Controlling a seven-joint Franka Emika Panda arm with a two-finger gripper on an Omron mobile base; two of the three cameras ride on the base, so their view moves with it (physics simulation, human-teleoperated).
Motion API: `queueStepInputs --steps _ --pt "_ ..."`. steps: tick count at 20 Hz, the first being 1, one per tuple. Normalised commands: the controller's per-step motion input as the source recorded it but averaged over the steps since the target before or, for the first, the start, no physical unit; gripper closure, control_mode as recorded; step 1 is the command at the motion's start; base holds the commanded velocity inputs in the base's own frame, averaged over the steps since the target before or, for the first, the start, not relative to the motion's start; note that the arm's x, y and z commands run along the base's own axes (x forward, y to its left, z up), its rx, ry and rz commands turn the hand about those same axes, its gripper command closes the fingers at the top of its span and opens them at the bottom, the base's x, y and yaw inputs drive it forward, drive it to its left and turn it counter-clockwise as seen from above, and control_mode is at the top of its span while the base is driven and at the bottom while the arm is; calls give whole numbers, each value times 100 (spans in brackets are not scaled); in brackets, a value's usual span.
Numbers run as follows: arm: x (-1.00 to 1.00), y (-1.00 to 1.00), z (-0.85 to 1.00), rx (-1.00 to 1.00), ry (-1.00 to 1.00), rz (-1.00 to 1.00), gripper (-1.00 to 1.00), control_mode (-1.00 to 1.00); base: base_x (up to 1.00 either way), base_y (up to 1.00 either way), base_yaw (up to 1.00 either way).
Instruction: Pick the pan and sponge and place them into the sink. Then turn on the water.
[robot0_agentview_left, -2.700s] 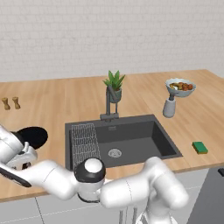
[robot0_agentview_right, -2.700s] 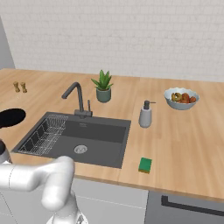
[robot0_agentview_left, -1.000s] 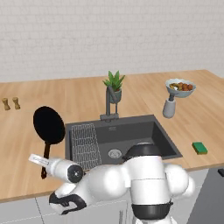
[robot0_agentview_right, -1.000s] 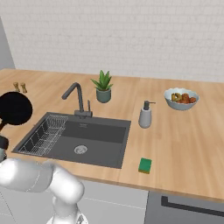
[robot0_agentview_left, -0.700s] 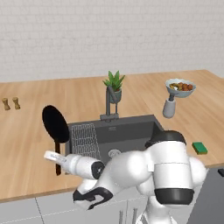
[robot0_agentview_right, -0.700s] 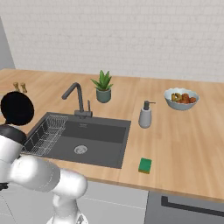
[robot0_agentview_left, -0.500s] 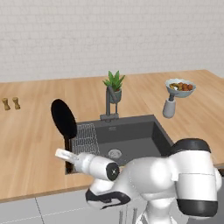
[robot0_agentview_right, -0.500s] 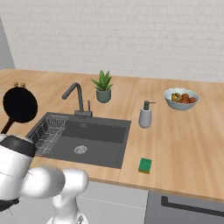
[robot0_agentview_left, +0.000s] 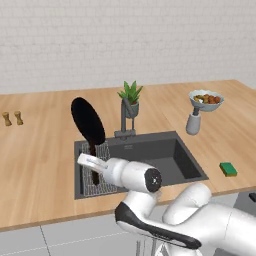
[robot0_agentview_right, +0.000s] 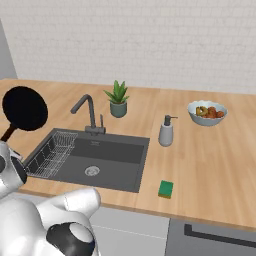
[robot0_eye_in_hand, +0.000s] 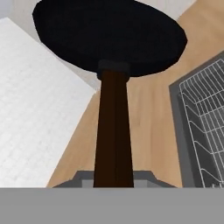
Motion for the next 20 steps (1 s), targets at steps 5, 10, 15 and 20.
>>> queueStepInputs --steps 5,10,15,20 --pt "-55 -1 90 -18 15 -8 100 -100 0 0 0" --pt "-66 -15 50 -31 7 -7 100 -100 0 0 0" --pt "-49 -52 51 -36 0 0 100 -100 0 0 0" --pt "-15 -72 43 -29 1 0 100 -100 0 0 0"
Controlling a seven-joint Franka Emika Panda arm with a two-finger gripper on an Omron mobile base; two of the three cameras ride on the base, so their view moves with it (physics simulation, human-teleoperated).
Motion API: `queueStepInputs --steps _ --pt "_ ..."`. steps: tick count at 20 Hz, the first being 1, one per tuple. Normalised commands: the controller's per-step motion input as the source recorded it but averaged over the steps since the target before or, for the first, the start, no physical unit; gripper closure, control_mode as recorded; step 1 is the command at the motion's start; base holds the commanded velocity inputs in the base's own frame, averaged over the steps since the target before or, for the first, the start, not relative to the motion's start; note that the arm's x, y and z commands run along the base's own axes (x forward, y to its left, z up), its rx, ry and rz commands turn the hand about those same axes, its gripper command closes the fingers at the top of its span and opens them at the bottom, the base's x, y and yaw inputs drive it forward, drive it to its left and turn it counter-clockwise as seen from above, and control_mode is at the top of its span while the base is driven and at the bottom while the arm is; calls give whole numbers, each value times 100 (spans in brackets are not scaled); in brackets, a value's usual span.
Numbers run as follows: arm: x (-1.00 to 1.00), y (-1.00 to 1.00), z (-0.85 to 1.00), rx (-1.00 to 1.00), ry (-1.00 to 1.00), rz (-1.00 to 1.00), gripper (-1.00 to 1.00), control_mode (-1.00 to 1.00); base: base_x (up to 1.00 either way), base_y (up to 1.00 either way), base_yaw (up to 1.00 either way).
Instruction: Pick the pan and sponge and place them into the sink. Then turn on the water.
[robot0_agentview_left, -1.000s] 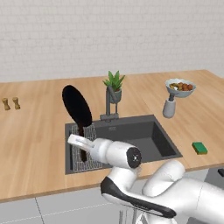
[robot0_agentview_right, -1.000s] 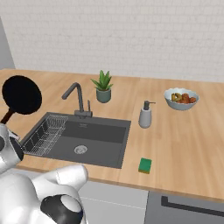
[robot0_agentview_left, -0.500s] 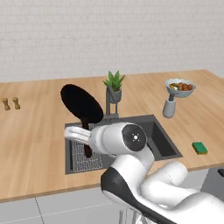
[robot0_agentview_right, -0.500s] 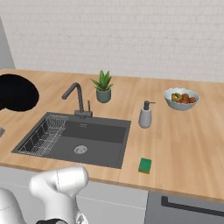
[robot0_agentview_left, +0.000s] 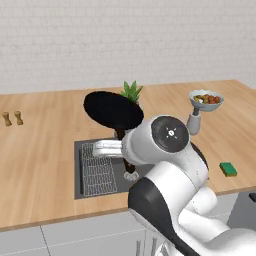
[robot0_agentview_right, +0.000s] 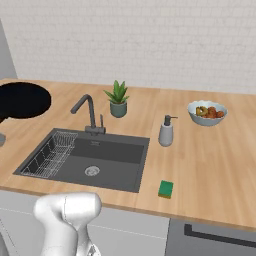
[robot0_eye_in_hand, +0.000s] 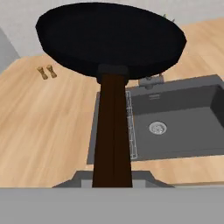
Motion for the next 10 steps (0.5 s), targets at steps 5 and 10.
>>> queueStepInputs --steps 5,10 --pt "0 -86 18 -14 3 3 100 -100 0 0 0" --pt "-2 -93 10 -16 1 13 100 -100 0 0 0"
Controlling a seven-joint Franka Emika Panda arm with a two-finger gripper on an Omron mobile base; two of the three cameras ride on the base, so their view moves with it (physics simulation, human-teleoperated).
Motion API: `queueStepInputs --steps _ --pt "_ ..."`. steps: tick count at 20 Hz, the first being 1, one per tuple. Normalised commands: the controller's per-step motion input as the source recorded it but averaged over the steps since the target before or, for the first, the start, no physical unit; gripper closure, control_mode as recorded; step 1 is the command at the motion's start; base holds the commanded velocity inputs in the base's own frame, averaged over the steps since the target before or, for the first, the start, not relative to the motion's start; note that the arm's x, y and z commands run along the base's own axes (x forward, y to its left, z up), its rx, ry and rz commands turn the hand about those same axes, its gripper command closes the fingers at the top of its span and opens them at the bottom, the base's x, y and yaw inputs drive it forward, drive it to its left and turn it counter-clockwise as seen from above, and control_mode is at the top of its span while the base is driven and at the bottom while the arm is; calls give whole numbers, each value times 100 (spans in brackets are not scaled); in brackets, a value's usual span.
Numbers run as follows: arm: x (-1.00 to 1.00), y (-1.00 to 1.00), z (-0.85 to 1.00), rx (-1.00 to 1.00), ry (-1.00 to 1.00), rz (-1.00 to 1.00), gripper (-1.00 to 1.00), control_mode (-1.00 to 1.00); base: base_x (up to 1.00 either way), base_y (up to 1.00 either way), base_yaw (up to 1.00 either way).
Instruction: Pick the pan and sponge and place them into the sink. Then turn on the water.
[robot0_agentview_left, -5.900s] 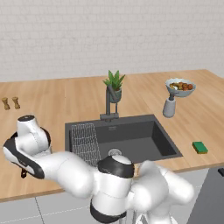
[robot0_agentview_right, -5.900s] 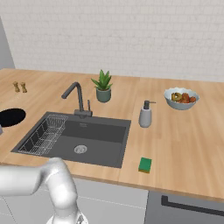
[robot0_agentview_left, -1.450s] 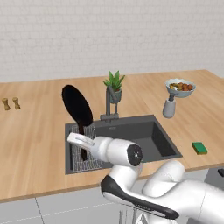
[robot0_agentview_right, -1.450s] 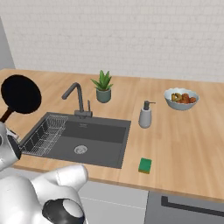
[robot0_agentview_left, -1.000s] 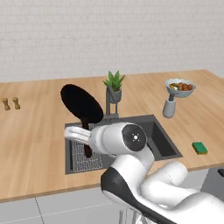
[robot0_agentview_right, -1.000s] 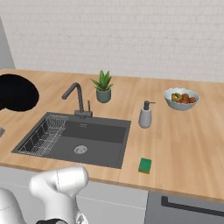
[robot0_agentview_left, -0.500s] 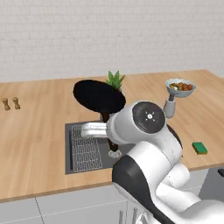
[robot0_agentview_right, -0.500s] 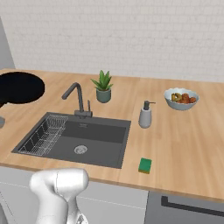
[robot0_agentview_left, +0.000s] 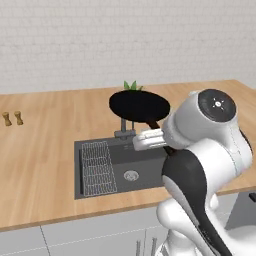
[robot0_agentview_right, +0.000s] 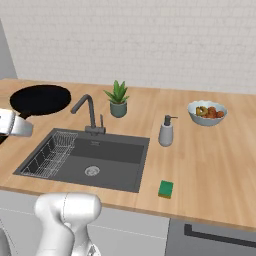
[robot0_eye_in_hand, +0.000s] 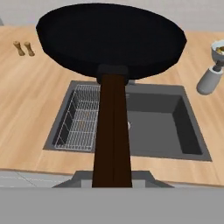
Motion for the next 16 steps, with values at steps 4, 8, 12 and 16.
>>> queueStepInputs --steps 4,8,12,16 --pt "-8 -100 0 -5 0 21 100 -100 0 0 0" --pt "-19 -100 0 0 -4 19 100 -100 0 0 0" --pt "-7 -100 0 -2 0 20 100 -100 0 0 0" --pt "0 -84 -2 -15 13 21 100 -100 0 0 0"
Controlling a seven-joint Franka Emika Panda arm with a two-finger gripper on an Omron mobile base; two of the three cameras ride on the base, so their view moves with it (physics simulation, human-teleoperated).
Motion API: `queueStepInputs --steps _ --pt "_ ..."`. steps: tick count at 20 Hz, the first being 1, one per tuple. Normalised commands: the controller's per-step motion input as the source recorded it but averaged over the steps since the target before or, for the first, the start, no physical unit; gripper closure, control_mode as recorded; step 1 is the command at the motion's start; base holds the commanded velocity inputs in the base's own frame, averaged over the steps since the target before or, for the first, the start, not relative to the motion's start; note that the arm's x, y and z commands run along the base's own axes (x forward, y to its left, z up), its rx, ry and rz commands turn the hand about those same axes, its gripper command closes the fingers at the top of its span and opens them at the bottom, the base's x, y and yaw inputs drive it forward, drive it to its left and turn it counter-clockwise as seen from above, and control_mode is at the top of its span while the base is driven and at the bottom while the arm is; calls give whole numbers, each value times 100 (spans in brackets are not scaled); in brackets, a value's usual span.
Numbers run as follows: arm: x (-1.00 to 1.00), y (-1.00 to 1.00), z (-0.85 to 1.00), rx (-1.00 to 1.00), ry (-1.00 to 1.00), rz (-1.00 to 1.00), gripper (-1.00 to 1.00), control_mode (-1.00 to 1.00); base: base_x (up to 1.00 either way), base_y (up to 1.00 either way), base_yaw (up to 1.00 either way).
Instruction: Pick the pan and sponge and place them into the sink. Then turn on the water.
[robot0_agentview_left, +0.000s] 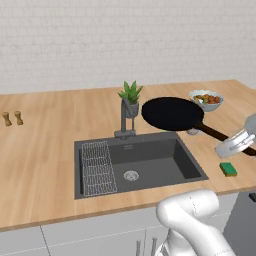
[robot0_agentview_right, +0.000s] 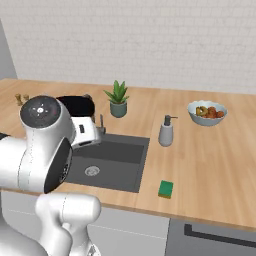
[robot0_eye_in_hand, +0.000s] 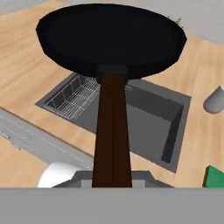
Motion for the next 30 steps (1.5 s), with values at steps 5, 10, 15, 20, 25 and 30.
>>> queueStepInputs --steps 5,10,15,20,25,30 --pt "0 -70 -13 -25 31 13 100 -100 0 0 0" --pt "14 -39 -28 -19 20 3 100 -100 0 0 0" --pt "38 -10 -42 -2 -9 0 100 -100 0 0 0" --pt "67 1 -44 0 -16 -2 100 -100 0 0 0" --pt "81 15 -32 0 0 -7 100 -100 0 0 0" --pt "63 1 -41 0 13 3 100 -100 0 0 0"
